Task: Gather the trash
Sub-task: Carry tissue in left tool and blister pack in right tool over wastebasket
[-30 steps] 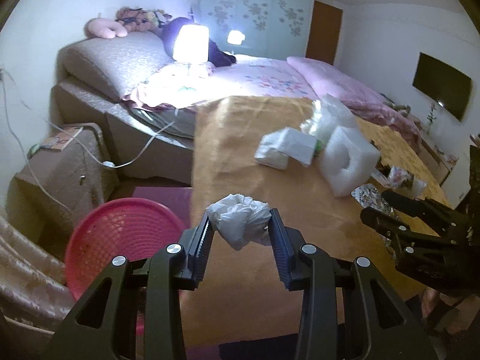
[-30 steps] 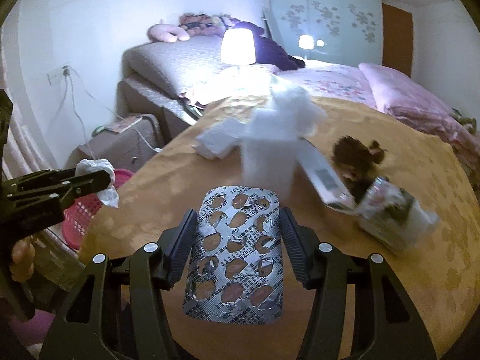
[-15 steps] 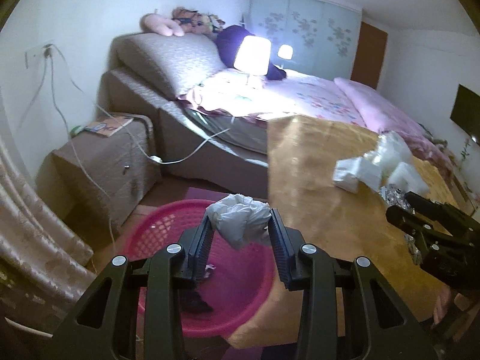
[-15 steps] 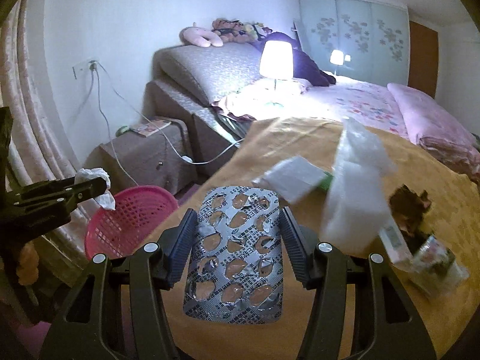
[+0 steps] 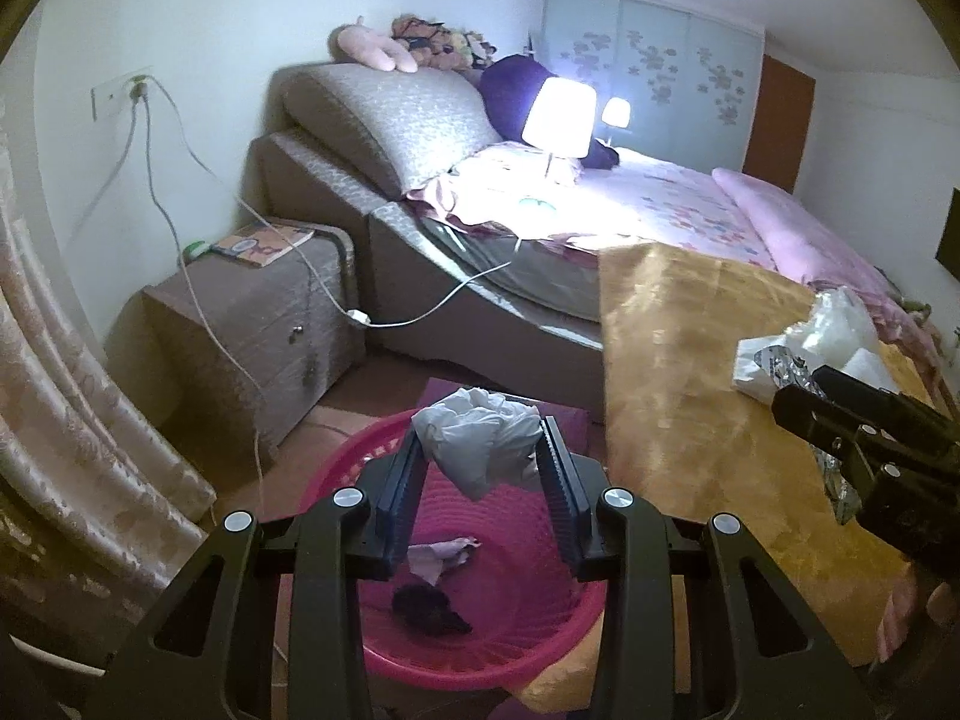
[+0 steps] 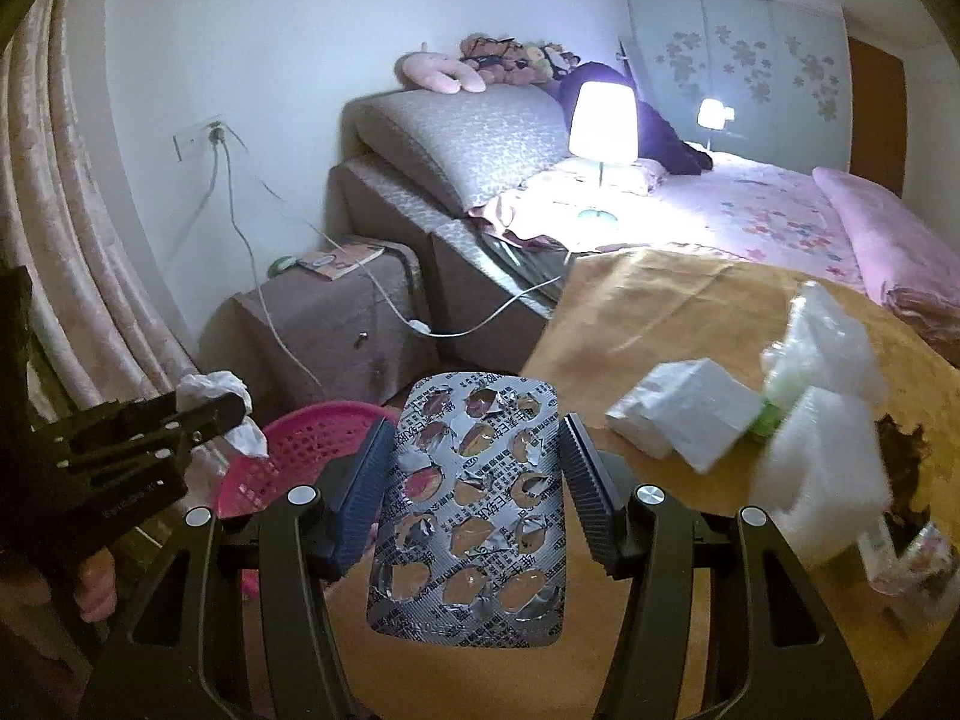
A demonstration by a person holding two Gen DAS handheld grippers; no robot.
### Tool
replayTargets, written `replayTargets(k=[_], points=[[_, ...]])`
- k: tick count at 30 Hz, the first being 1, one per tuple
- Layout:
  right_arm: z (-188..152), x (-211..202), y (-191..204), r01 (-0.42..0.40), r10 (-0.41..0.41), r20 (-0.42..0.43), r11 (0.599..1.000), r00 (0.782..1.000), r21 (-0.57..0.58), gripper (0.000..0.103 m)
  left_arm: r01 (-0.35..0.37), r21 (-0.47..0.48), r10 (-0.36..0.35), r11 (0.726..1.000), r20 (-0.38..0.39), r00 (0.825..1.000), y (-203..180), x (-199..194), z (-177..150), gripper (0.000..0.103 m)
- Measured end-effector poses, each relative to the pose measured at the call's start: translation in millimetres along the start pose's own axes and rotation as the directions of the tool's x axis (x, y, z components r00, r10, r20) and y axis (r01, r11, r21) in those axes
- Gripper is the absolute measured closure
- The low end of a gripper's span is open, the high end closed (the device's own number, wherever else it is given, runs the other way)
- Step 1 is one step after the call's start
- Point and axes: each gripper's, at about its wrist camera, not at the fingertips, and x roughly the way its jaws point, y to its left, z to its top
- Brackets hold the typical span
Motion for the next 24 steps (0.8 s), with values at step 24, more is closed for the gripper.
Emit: replayTargets(k=[24], points=[[18,62,63,-0.12,0.115,-0.094,0.992,0.989,-0.05,0.048,-0.11,-0.057,0.103,0.992,-0.113,0.988,34,44,-16,0.067]])
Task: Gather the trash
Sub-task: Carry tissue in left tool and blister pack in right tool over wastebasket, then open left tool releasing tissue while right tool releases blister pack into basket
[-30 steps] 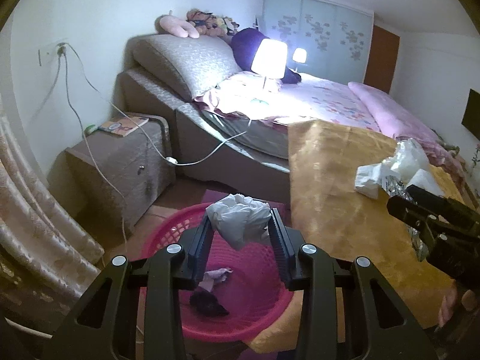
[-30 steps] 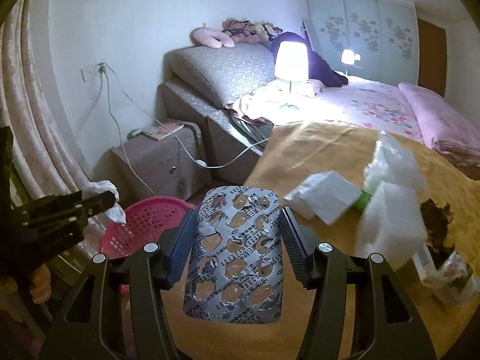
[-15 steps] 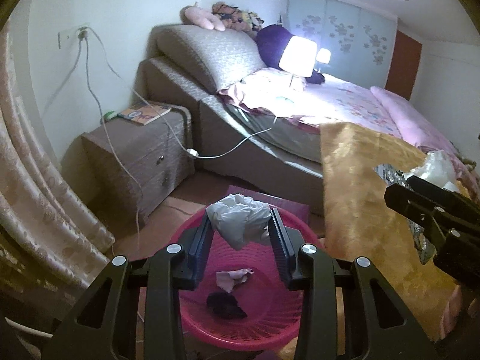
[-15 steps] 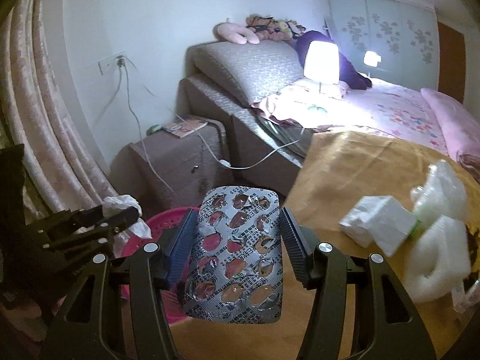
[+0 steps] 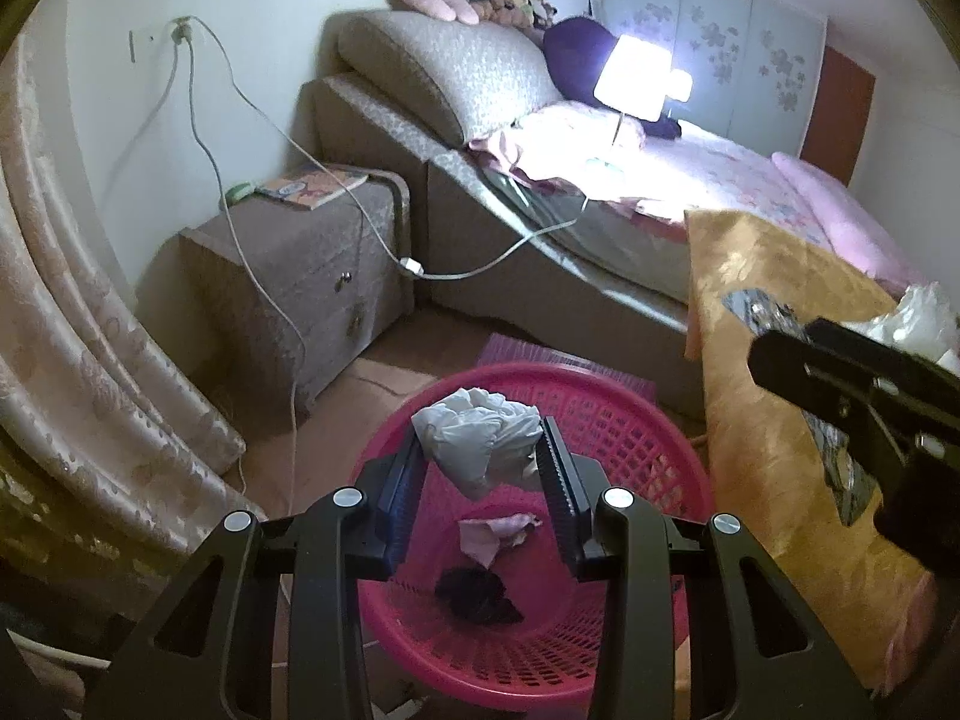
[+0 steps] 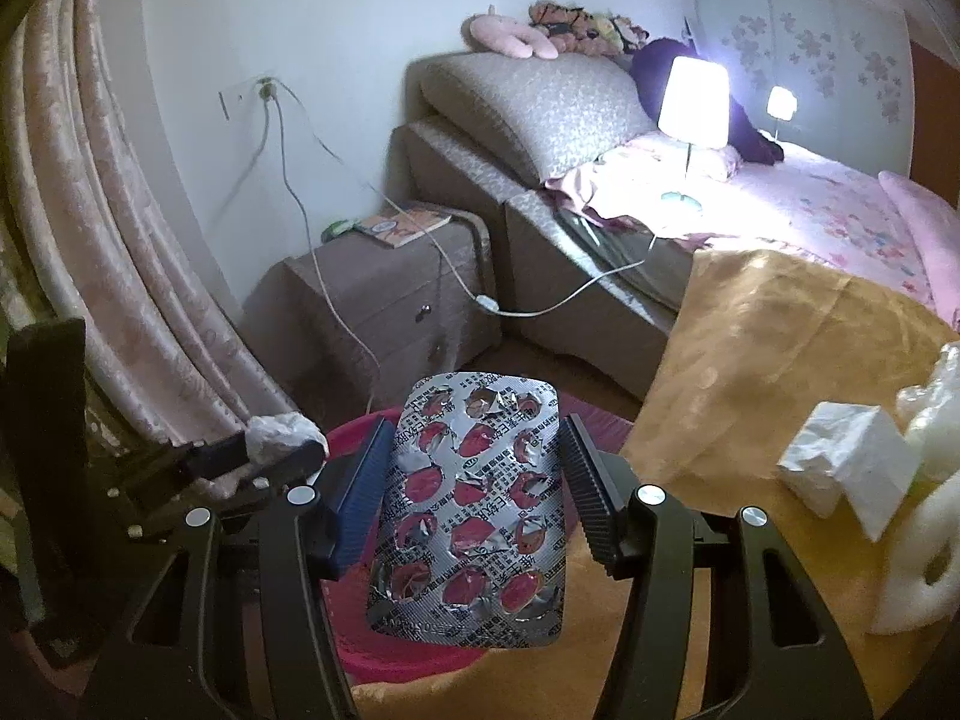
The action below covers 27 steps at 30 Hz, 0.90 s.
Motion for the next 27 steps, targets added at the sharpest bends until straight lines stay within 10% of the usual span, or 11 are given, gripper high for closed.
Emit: replayTargets(k=[13,27], points=[[-1,20,0,-0.032,0.033,-0.051,0.999,0.998,0.021,0.047,-0.029,-0.026,0.028,0.999,-0.068,0.997,10,20,-6,0.065],[-1,3,-12,-0.015,0.016,-0.02,0.999,1.0,0.049,0.043,-0.034,-0.045,0.031,0.998,-0.063,0.998,12,19,-4,0.039]])
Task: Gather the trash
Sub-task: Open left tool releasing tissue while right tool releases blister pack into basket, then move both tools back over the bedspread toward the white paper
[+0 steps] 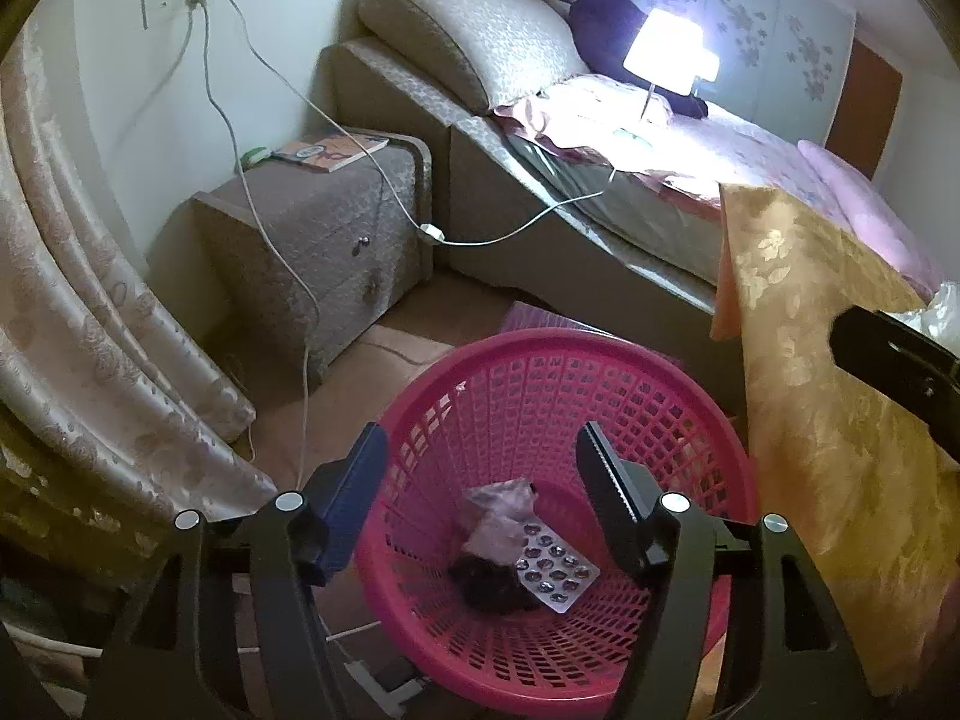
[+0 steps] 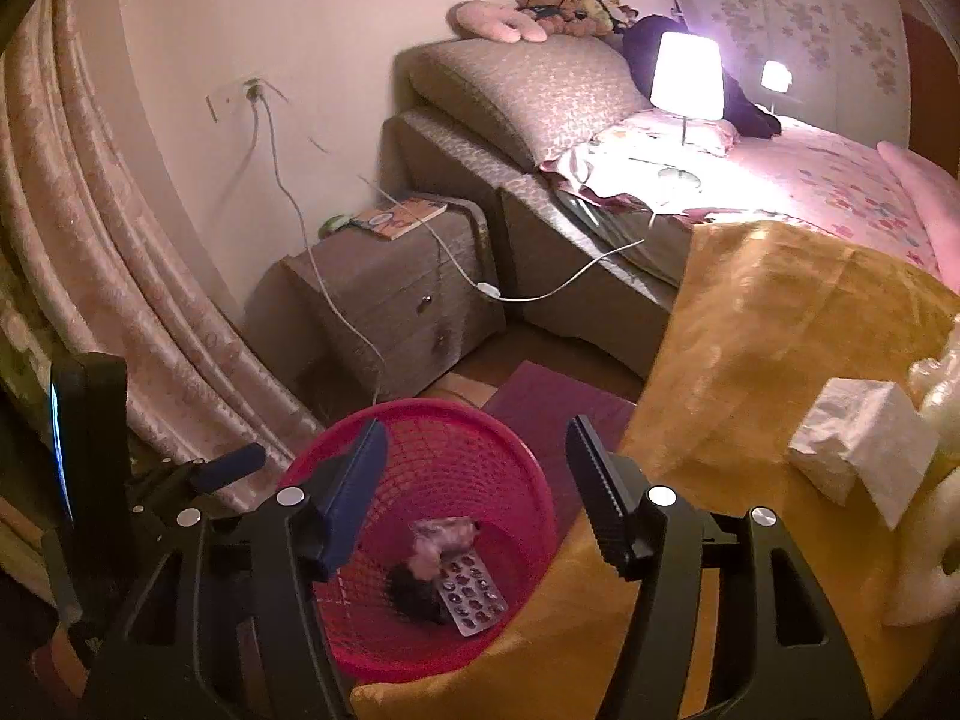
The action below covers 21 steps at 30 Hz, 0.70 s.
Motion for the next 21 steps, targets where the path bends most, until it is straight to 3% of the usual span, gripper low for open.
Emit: replayTargets(k=[9,21], points=[[-16,-27,-16,0.045,-0.045,0.038,0.999,0.998,0.008,0.04,0.024,0.006,-0.024,1.0,0.041,0.999,-7,-14,0,0.032],[-54,-77,-56,0.158,-0.16,0.075,0.987,0.984,0.032,0.037,0.092,0.114,-0.101,0.989,0.074,0.992,-49,-32,-9,0.03]])
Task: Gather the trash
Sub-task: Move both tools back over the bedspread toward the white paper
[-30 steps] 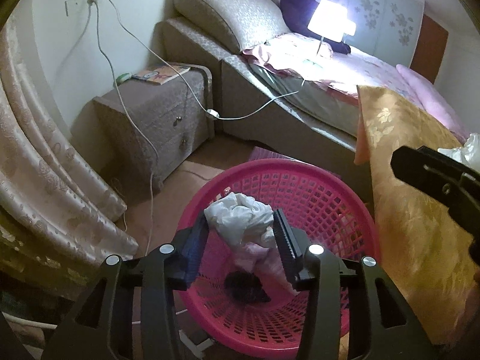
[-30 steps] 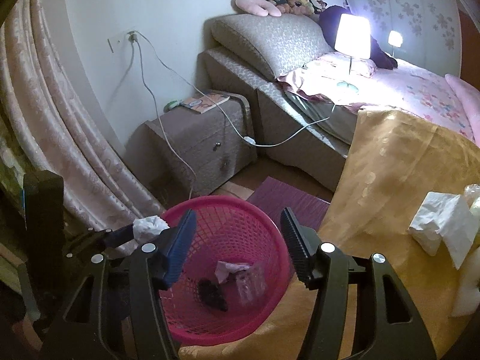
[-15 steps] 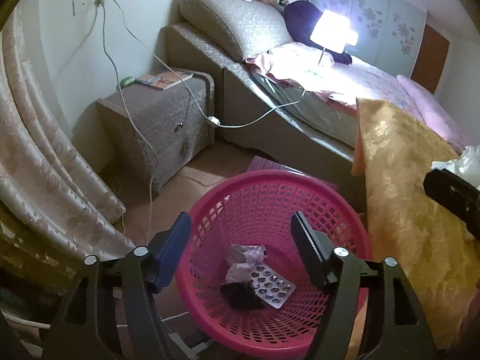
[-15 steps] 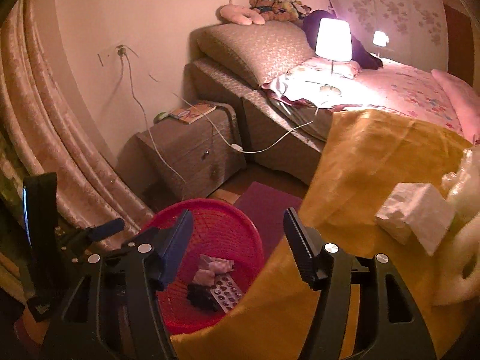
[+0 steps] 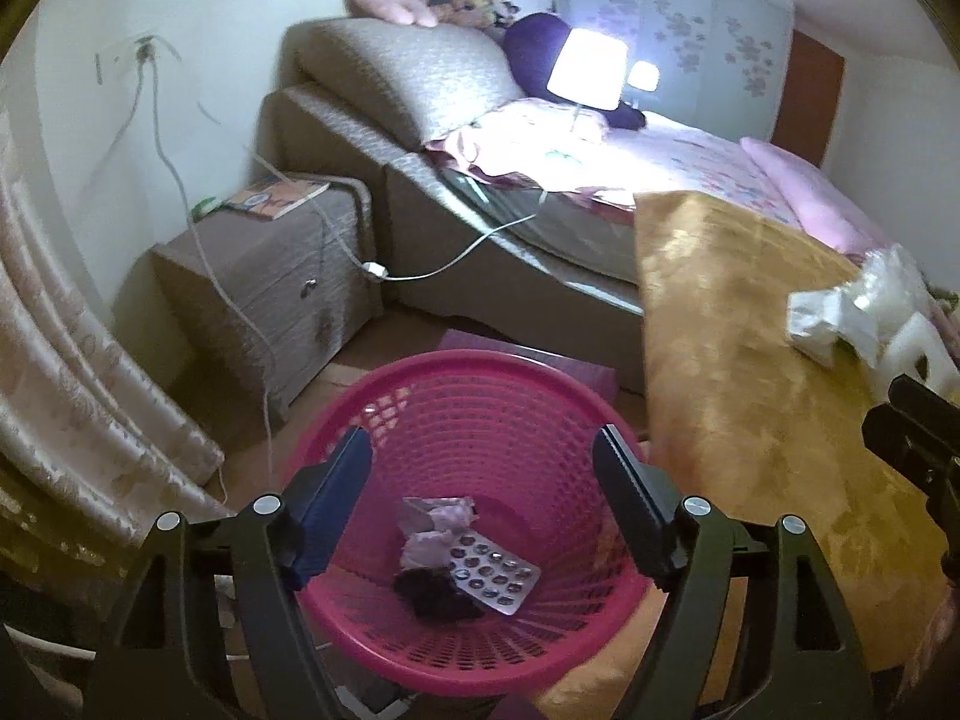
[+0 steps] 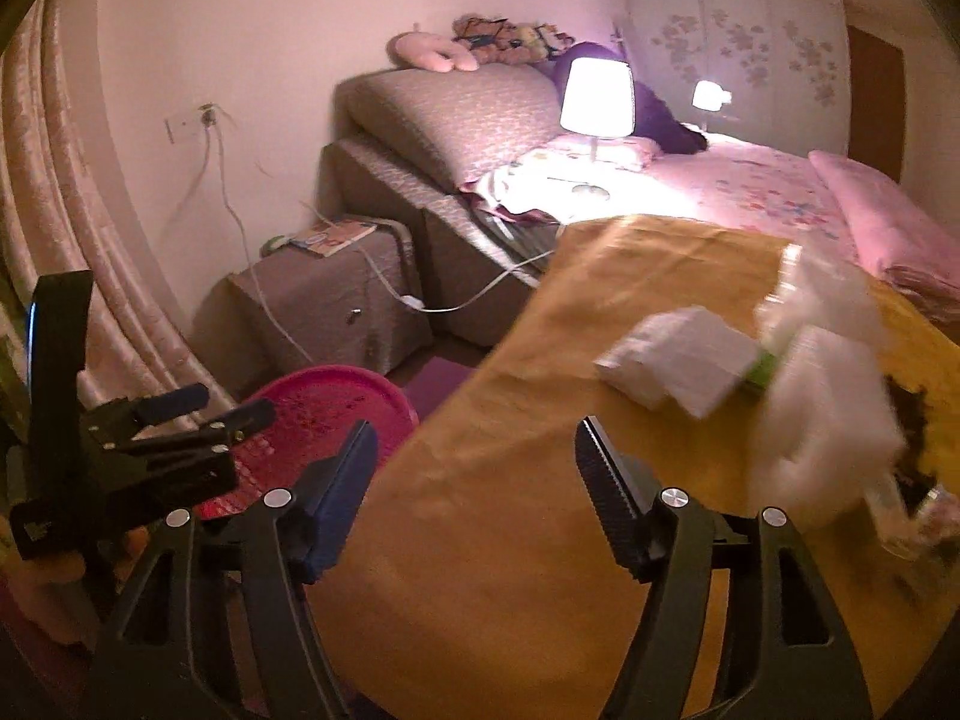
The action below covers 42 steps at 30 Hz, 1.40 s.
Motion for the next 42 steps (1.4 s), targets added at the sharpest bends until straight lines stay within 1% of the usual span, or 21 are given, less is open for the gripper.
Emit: replayTargets(k=[3,7,13,18,23,27,31,38,42], points=[[-7,-10,-11,0.032,-0.032,0.011,0.999,0.999,0.008,0.034,0.021,0.026,-0.021,0.999,0.004,1.0,-11,-2,-2,0.03],[-23,-25,-29,0.099,-0.1,0.022,0.995,0.995,0.012,0.033,0.048,0.056,-0.049,0.997,0.005,0.999,-24,-4,-5,0.03],[-50,-36,-61,0.181,-0.18,-0.011,0.982,0.984,0.058,0.032,0.122,0.075,-0.122,0.99,-0.009,0.993,-44,-4,-4,0.03],[-60,-43,-82,0.242,-0.241,-0.022,0.966,0.97,0.093,0.032,0.166,0.111,-0.165,0.98,-0.018,0.986,-67,-2,1,0.03],[-70,-40,-97,0.271,-0.267,-0.043,0.955,0.963,0.124,0.031,0.196,0.167,-0.198,0.966,-0.004,0.98,-100,-1,12,0.03],[-77,-42,-104,0.288,-0.285,-0.048,0.95,0.957,0.117,0.031,0.224,0.228,-0.231,0.947,0.0,0.973,-133,8,27,0.03],[-85,-42,-115,0.291,-0.284,-0.067,0.947,0.957,0.135,0.031,0.251,0.242,-0.256,0.937,-0.01,0.967,-155,20,38,0.03],[-90,-43,-112,0.285,-0.28,-0.06,0.951,0.958,0.117,0.021,0.283,0.294,-0.289,0.913,-0.024,0.957,-191,42,56,0.03],[-92,-44,-111,0.277,-0.273,-0.052,0.954,0.961,0.113,0.018,0.285,0.308,-0.281,0.908,-0.057,0.958,-205,61,60,0.03]])
